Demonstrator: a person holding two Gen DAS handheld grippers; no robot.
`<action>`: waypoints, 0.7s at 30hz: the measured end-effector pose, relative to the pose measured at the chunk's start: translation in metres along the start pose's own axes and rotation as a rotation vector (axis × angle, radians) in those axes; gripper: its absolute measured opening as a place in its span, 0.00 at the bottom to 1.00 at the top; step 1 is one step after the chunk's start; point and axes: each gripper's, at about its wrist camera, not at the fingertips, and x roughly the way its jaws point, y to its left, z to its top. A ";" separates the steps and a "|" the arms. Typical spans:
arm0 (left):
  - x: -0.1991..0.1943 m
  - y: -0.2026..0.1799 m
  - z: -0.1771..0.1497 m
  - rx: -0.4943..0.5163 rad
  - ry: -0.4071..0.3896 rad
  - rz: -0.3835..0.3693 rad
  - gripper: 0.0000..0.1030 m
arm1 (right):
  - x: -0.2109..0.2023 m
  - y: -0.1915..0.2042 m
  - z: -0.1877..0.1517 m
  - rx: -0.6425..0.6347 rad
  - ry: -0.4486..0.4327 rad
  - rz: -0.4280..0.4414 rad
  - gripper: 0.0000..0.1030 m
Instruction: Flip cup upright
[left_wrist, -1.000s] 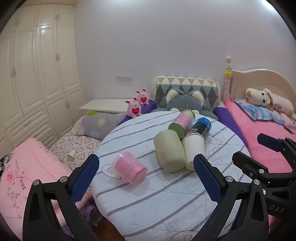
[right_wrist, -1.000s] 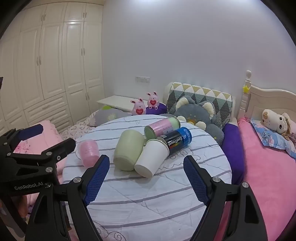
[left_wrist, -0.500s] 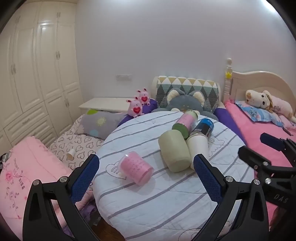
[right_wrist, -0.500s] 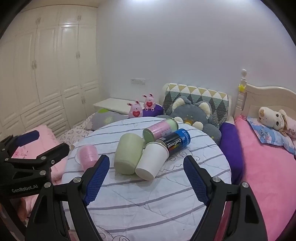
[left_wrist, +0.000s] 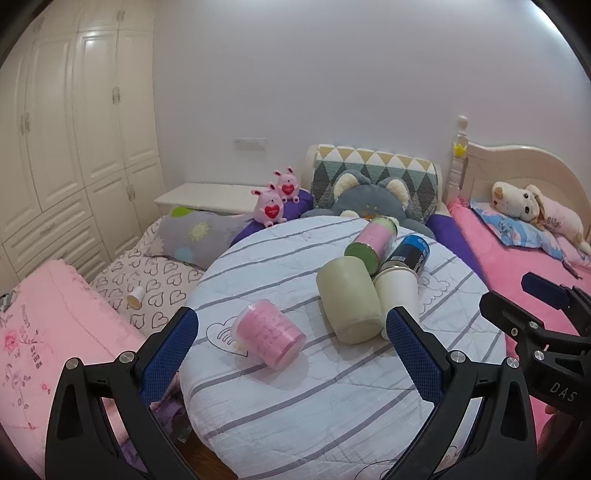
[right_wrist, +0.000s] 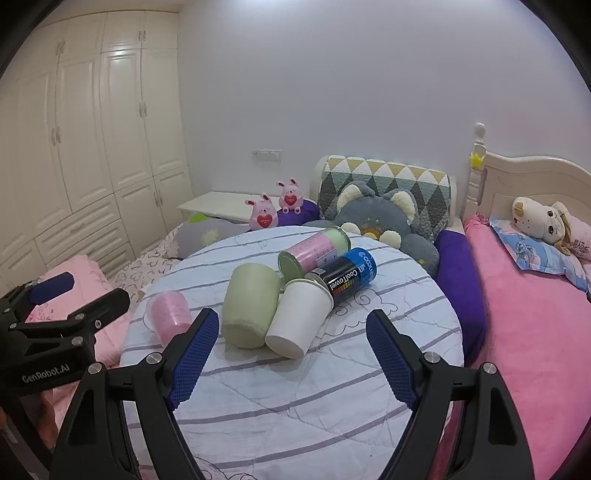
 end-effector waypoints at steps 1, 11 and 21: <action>0.001 0.000 0.000 0.002 0.002 0.000 1.00 | 0.000 0.000 0.001 0.000 -0.003 0.001 0.81; 0.008 -0.007 0.003 0.032 0.007 -0.002 1.00 | 0.003 0.001 0.003 0.000 -0.010 -0.003 0.81; 0.018 -0.011 0.012 0.039 0.003 0.004 1.00 | 0.012 -0.001 0.011 0.003 -0.008 0.003 0.81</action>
